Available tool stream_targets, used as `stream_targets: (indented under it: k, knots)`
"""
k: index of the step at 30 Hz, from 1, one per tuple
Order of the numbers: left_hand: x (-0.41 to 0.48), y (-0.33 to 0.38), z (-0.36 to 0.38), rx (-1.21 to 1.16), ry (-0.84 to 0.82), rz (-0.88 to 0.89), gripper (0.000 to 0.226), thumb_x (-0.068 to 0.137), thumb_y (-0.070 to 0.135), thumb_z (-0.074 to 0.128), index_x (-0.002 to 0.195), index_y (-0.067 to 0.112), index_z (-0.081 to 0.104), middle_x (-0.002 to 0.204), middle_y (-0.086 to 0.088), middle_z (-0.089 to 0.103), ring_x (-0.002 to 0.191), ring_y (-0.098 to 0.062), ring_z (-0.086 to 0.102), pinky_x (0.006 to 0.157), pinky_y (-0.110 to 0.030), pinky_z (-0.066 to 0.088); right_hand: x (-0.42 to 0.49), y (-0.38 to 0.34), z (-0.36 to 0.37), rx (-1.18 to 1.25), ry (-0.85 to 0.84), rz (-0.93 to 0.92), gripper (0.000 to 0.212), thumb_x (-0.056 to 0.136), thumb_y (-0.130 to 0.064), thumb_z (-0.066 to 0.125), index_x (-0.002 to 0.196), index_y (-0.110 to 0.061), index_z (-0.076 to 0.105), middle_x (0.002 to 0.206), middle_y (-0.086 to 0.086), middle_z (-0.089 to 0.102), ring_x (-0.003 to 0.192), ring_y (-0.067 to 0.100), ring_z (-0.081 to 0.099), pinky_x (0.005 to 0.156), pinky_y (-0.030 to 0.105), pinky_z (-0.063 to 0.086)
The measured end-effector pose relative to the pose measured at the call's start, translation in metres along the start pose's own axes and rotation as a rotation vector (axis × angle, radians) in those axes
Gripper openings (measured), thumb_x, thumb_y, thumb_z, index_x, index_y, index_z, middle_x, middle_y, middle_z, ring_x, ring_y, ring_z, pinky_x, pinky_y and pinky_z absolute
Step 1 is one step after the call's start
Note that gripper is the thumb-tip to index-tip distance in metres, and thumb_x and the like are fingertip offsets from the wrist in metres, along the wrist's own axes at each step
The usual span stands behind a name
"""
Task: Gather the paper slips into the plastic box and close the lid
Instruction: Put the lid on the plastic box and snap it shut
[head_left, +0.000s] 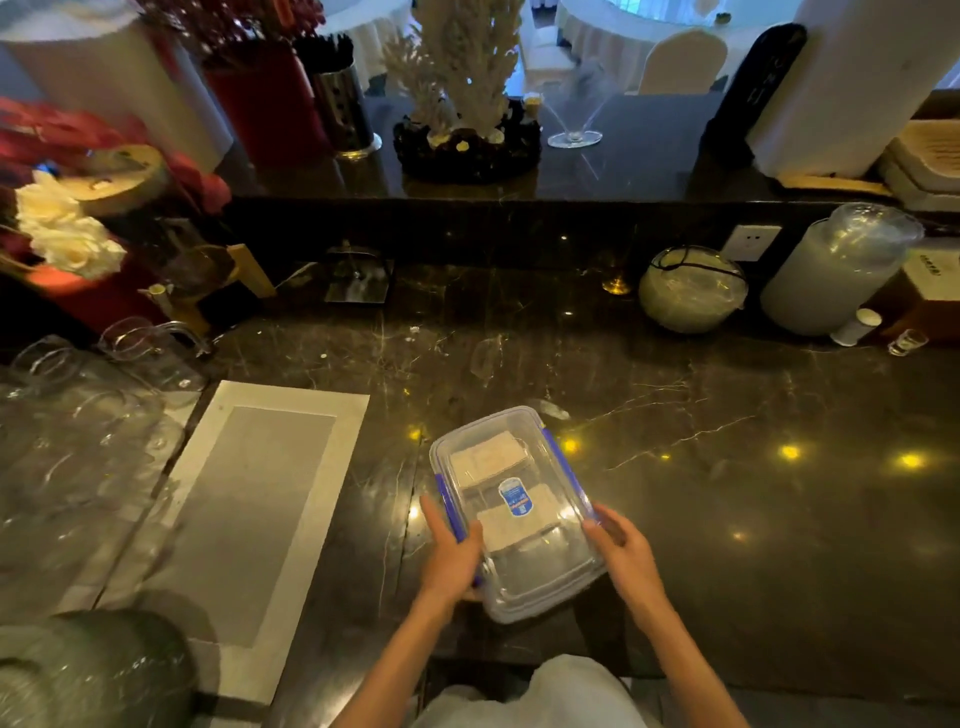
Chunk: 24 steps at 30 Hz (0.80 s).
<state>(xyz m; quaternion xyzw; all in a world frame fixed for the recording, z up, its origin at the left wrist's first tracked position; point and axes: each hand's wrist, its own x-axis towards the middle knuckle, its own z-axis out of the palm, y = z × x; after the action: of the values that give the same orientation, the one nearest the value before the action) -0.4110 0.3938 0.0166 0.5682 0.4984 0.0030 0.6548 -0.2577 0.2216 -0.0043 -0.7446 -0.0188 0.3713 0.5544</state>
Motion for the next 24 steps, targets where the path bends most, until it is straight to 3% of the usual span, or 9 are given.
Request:
stream_targets:
  k: [1, 3, 7, 10, 13, 15, 18, 21, 24]
  knots:
    - [-0.002, 0.0, -0.002, -0.066, -0.067, -0.048, 0.098, 0.096, 0.038, 0.059, 0.147, 0.048, -0.024, 0.152, -0.009, 0.041, 0.118, -0.04, 0.061, 0.077, -0.05, 0.062, 0.006, -0.005, -0.002, -0.018, 0.063, -0.014, 0.037, 0.087, -0.026, 0.069, 0.122, -0.027, 0.057, 0.127, 0.009, 0.061, 0.096, 0.007, 0.063, 0.072, 0.018, 0.052]
    - [-0.001, 0.002, -0.001, -0.094, -0.121, -0.085, 0.103, 0.094, 0.035, 0.062, 0.144, 0.05, -0.026, 0.151, -0.012, 0.042, 0.112, -0.038, 0.065, 0.08, -0.053, 0.061, 0.02, -0.019, -0.005, -0.076, 0.164, -0.032, 0.056, 0.082, -0.032, 0.074, 0.133, -0.02, 0.051, 0.137, 0.011, 0.054, 0.11, 0.016, 0.056, 0.087, 0.027, 0.046]
    - [0.012, 0.019, -0.001, -0.045, 0.15, -0.021, 0.108, 0.088, 0.037, 0.069, 0.15, 0.044, -0.019, 0.161, -0.008, 0.019, 0.139, -0.04, 0.039, 0.097, -0.058, 0.048, 0.034, -0.042, 0.0, -0.121, 0.223, -0.024, 0.074, 0.087, -0.036, 0.067, 0.149, -0.017, 0.031, 0.154, 0.011, 0.033, 0.137, 0.027, 0.038, 0.102, 0.037, 0.039]
    - [0.038, 0.04, -0.019, 0.232, 0.264, 0.089, 0.09, 0.093, 0.041, 0.061, 0.156, 0.03, -0.003, 0.164, -0.011, 0.011, 0.145, -0.037, 0.029, 0.111, -0.054, 0.035, 0.019, -0.041, 0.003, 0.006, 0.267, 0.098, 0.083, 0.089, -0.035, 0.065, 0.153, -0.023, 0.015, 0.16, 0.01, 0.02, 0.142, 0.032, 0.03, 0.109, 0.049, 0.035]
    - [0.066, 0.062, -0.037, 0.411, 0.18, 0.16, 0.07, 0.097, 0.039, 0.055, 0.155, 0.018, 0.022, 0.16, -0.014, 0.027, 0.145, -0.032, 0.031, 0.116, -0.048, 0.03, -0.011, -0.022, 0.004, 0.222, 0.147, 0.333, 0.092, 0.085, -0.035, 0.07, 0.152, -0.035, 0.007, 0.156, 0.011, 0.03, 0.134, 0.038, 0.042, 0.103, 0.057, 0.042]
    - [0.079, 0.076, -0.045, 0.402, 0.049, 0.129, 0.063, 0.099, 0.038, 0.053, 0.153, 0.015, 0.03, 0.155, -0.013, 0.038, 0.141, -0.03, 0.039, 0.112, -0.045, 0.034, -0.026, -0.013, 0.008, 0.277, 0.012, 0.463, 0.093, 0.082, -0.033, 0.074, 0.151, -0.035, 0.01, 0.145, 0.009, 0.047, 0.125, 0.036, 0.052, 0.1, 0.058, 0.045]
    - [0.09, 0.09, -0.054, 0.439, -0.141, 0.083, 0.053, 0.101, 0.036, 0.049, 0.148, 0.012, 0.039, 0.148, -0.013, 0.046, 0.133, -0.028, 0.048, 0.105, -0.04, 0.042, -0.024, -0.013, 0.012, 0.271, -0.065, 0.5, 0.07, 0.083, -0.018, 0.073, 0.142, -0.024, 0.035, 0.125, 0.01, 0.062, 0.11, 0.032, 0.062, 0.097, 0.052, 0.048]
    - [0.099, 0.097, -0.057, 0.441, -0.17, 0.061, 0.041, 0.102, 0.028, 0.048, 0.137, 0.009, 0.046, 0.134, -0.015, 0.057, 0.112, -0.023, 0.06, 0.095, -0.04, 0.053, -0.003, -0.03, 0.011, 0.201, -0.006, 0.499, 0.057, 0.081, -0.008, 0.07, 0.132, -0.021, 0.046, 0.113, 0.01, 0.066, 0.103, 0.03, 0.064, 0.096, 0.048, 0.05]
    - [0.109, 0.108, -0.06, 0.408, -0.127, 0.035, 0.037, 0.101, 0.024, 0.051, 0.134, 0.008, 0.047, 0.121, -0.01, 0.06, 0.101, -0.021, 0.062, 0.079, -0.032, 0.055, 0.023, -0.06, 0.009, 0.164, -0.007, 0.419, 0.055, 0.085, -0.003, 0.062, 0.134, -0.022, 0.047, 0.116, 0.01, 0.067, 0.106, 0.028, 0.064, 0.097, 0.046, 0.05]
